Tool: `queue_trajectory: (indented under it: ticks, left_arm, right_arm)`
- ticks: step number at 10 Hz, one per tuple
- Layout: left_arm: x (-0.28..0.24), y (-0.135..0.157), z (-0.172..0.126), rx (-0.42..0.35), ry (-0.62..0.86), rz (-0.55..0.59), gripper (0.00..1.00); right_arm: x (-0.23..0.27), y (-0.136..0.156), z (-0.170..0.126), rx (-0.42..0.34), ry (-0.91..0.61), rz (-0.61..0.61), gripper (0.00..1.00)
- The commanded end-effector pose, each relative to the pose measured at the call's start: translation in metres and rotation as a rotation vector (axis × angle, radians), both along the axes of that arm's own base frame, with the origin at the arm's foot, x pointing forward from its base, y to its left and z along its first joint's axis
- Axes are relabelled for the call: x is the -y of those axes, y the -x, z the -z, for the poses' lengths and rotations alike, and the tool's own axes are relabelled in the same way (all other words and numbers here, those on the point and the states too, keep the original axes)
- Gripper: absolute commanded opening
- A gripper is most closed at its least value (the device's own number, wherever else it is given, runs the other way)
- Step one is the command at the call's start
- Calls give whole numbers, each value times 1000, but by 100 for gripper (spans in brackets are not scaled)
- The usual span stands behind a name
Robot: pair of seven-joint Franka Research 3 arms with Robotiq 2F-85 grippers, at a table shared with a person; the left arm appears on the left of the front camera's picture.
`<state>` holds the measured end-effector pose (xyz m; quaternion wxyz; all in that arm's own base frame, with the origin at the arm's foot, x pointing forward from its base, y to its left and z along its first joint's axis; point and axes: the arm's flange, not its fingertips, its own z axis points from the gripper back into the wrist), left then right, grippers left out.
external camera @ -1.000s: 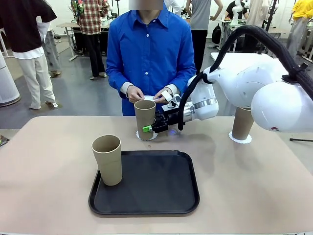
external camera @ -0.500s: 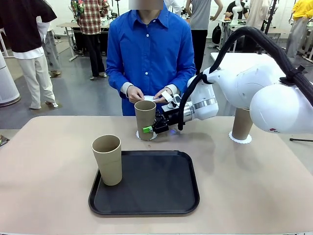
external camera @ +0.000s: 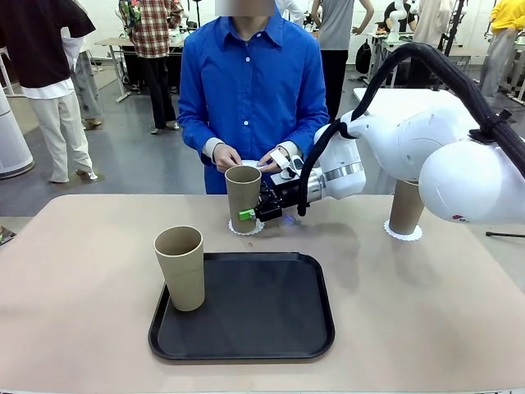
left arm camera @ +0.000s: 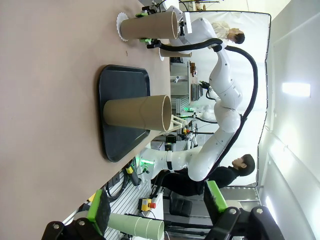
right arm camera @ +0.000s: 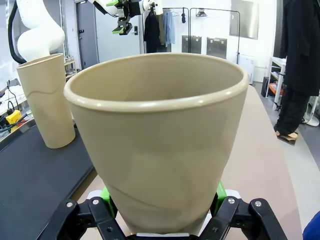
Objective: Place coasters on the table and set cups on them.
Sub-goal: Take one Reusable plastic cup from the Flat Tray and place it on a coaster set by the human.
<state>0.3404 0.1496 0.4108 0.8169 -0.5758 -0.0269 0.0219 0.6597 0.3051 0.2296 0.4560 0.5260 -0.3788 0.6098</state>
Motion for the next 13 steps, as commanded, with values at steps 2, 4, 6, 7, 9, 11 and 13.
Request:
queue_trajectory:
  ticks: [2, 4, 6, 7, 9, 11, 13]
  left_arm:
    - [-1, 1, -2, 8, 11, 1, 100]
    - [-1, 1, -2, 8, 11, 1, 100]
    - [-1, 1, -2, 8, 11, 1, 100]
    - [-1, 1, -2, 8, 11, 1, 100]
    - [-1, 1, -2, 8, 11, 1, 100]
    - [-1, 1, -2, 8, 11, 1, 100]
    - [-1, 1, -2, 8, 11, 1, 100]
  right_arm:
    - [4, -9, 1, 8, -9, -18, 82]
    - [5, -11, 4, 0, -4, -12, 82]
    - [6, -11, 7, -8, 5, -10, 82]
    - [6, -11, 8, -14, 12, -10, 82]
    - [3, -11, 11, -33, 23, -12, 88]
    - [3, -11, 12, -47, 21, -12, 100]
    - [2, -12, 12, -52, 15, -11, 100]
